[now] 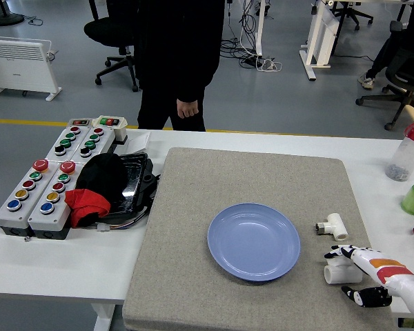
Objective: Pick pipe place plate twice
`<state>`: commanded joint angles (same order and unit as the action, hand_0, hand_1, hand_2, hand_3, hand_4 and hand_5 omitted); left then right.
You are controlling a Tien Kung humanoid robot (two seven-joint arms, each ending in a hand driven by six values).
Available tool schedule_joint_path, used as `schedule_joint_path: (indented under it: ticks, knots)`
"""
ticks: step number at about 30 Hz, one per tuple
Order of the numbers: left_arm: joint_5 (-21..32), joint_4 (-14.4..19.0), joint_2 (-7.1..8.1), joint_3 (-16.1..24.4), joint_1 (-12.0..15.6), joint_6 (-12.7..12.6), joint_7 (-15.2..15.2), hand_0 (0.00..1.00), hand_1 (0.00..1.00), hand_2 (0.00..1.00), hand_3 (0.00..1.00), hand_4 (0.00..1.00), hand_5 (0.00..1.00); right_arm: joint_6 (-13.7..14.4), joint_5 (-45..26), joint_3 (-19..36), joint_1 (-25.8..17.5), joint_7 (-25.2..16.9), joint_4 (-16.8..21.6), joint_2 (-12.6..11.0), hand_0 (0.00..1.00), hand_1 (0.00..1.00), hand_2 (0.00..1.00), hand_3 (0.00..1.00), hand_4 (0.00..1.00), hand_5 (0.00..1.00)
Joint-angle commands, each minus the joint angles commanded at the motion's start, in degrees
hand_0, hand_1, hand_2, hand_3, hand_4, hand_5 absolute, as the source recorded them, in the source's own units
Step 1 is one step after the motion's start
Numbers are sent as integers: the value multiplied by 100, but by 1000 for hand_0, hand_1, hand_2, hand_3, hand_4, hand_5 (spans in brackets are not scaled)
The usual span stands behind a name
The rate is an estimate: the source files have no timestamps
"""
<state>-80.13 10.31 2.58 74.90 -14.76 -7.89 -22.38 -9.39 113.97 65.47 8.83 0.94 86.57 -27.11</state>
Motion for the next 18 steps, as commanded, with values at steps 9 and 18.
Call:
schedule_joint_path:
  ticks: [9, 18]
  knots:
    - [-133, 0, -10, 68, 87, 22, -10, 720, 748, 704, 647, 395, 998, 115, -50, -116, 65, 63, -123, 37, 773, 751, 833, 838, 658, 112]
    - [-140, 0, 10, 102, 50, 30, -13, 720, 748, 704, 647, 395, 998, 296, -162, -188, 85, 156, -210, 83, 392, 504, 629, 762, 524, 39]
